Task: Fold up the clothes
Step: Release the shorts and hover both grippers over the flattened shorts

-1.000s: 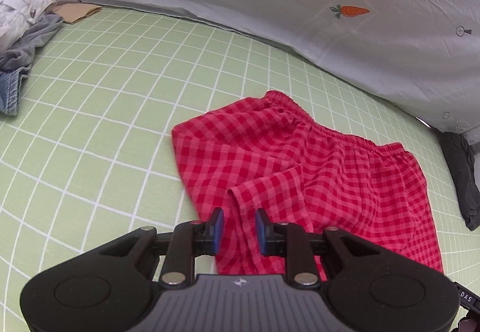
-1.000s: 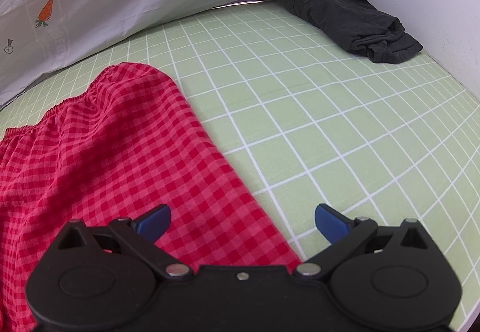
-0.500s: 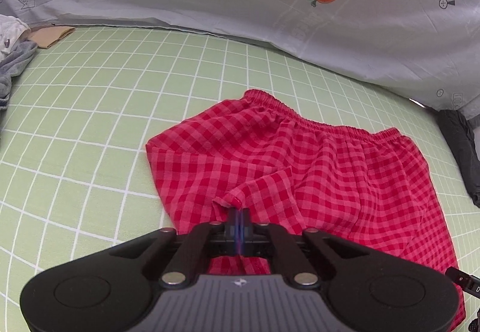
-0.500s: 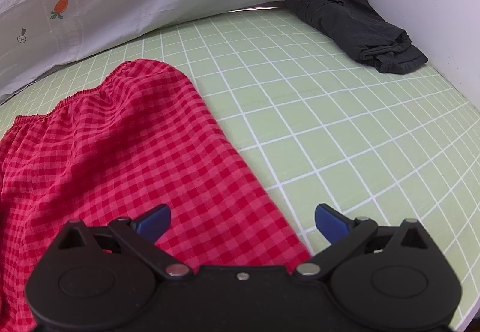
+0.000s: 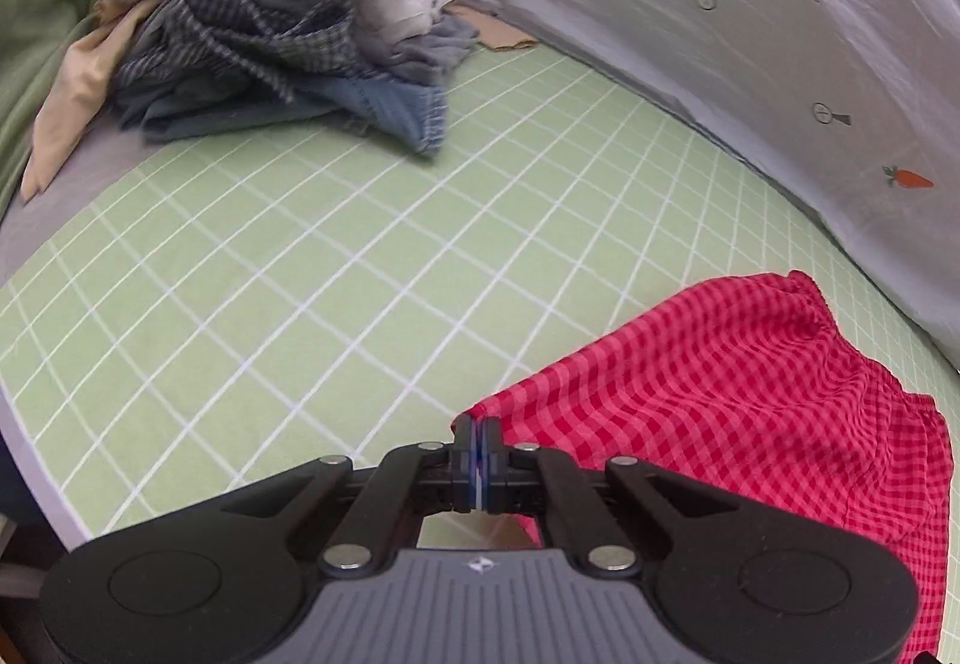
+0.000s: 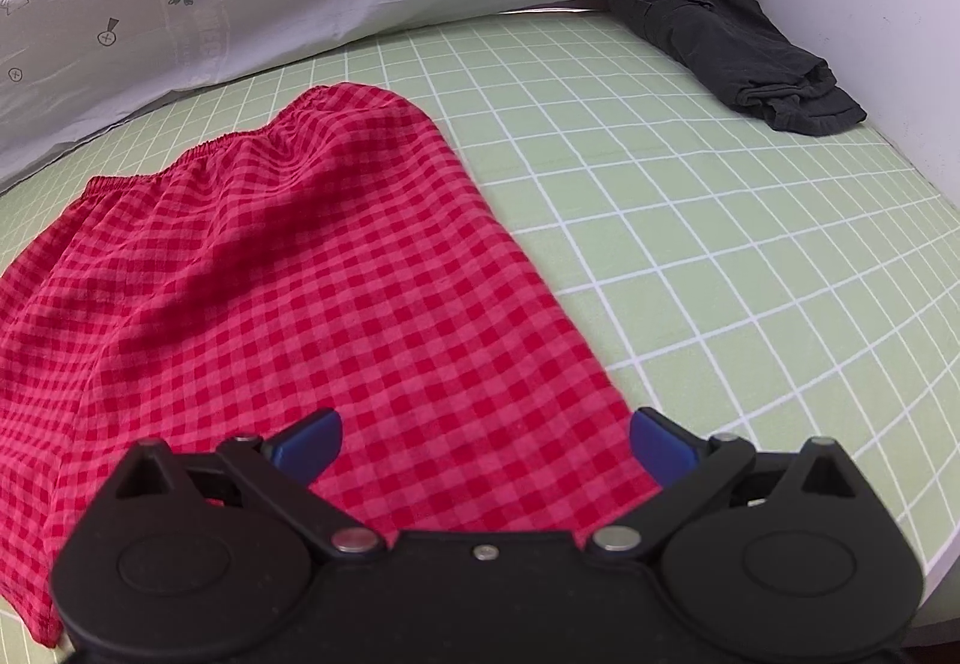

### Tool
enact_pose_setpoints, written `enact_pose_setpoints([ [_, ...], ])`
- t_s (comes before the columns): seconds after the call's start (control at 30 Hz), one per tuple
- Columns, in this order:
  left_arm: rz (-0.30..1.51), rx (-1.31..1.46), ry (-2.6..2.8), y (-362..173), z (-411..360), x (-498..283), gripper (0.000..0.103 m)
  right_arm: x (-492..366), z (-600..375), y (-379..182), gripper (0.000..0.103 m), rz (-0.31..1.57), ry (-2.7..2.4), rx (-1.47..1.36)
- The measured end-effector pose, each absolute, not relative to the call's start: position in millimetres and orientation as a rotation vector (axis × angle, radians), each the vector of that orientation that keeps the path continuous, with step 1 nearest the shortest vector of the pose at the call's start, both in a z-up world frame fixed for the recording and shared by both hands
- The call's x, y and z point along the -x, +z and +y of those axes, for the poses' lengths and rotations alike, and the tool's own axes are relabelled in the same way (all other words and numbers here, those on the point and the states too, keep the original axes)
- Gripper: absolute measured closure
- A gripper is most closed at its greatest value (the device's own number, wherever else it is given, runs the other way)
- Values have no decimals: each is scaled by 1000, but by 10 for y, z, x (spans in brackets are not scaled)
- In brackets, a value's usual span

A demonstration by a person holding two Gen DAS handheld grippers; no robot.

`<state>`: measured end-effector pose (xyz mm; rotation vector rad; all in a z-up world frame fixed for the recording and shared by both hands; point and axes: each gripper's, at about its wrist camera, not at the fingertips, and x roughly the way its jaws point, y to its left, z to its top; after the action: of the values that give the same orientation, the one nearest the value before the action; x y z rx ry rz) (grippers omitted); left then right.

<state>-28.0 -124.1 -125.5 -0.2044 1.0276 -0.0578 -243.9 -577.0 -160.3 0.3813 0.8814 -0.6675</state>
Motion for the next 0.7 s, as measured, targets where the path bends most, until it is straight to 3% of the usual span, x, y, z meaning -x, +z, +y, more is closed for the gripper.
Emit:
enact_pose_setpoints([
  [0.07,1025,182,-32,-1236,-1166,348,99,2465,-5749,-1587,0,877,-661,-380],
  [0.13,1013,154,-32,-1192,-1136,401,82,2482,-5709,-1571,0,868,-631,-374],
  [0.2,1001,153,-60,-1142,-1140,455,71,2500,-5689,-1552,0,859,-609,-364],
  [0.33,986,100,-126,-1081,-1292,603,60,2570,-5774,-1526,0,845,-626,-340],
  [0.6,1009,65,-183,-1128,-1672,998,55,2756,-6098,-1706,2,911,-603,-372],
  [0.67,1015,65,-182,-1157,-1753,1127,55,2782,-6112,-1718,19,915,-571,-368],
  [0.7,1016,66,-181,-1169,-1788,1193,55,2794,-6123,-1730,39,921,-540,-375],
])
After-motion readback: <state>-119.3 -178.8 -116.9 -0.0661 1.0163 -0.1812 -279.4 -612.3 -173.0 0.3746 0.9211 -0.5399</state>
